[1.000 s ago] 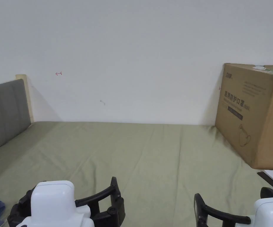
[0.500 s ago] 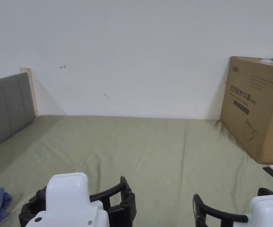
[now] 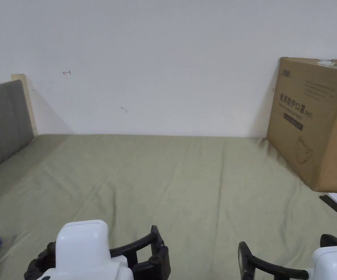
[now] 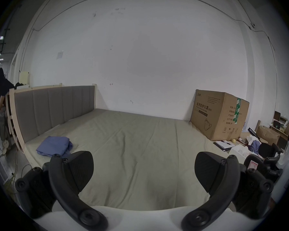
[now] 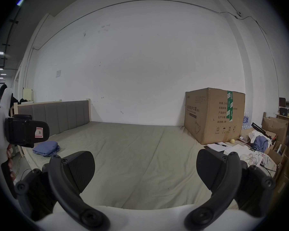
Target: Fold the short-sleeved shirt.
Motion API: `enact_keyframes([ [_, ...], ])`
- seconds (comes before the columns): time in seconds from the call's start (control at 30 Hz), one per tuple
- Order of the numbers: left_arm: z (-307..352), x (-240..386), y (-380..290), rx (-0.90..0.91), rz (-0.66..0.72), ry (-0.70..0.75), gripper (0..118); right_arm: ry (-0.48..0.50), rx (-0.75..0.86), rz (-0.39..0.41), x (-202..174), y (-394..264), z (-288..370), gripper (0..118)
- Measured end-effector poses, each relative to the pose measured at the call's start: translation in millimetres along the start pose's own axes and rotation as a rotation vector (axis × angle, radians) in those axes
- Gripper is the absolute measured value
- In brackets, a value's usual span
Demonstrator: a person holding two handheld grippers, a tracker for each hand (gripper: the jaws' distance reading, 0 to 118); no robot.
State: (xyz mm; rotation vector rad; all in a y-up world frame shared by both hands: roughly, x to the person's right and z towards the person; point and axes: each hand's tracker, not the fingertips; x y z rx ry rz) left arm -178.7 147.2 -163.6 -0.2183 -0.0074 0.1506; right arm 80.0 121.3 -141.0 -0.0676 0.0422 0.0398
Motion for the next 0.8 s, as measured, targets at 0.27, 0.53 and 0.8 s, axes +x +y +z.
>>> enact_keyframes([
  [0.27, -32.3, 3.2, 1.9, -0.023, 0.022, -0.015, 118, -0.023, -0.04, -0.046, 12.8, -10.5, -28.2, 118],
  [0.53, -45.8, 8.2, 10.5, 0.012, 0.006, -0.033, 118, -0.032, -0.035, -0.028, 16.0, -11.8, -43.5, 118],
  [0.8, -51.2, 13.7, 7.9, 0.002, -0.004, 0.022, 118, -0.024, -0.048, -0.019, 12.2, -13.2, -44.6, 118],
])
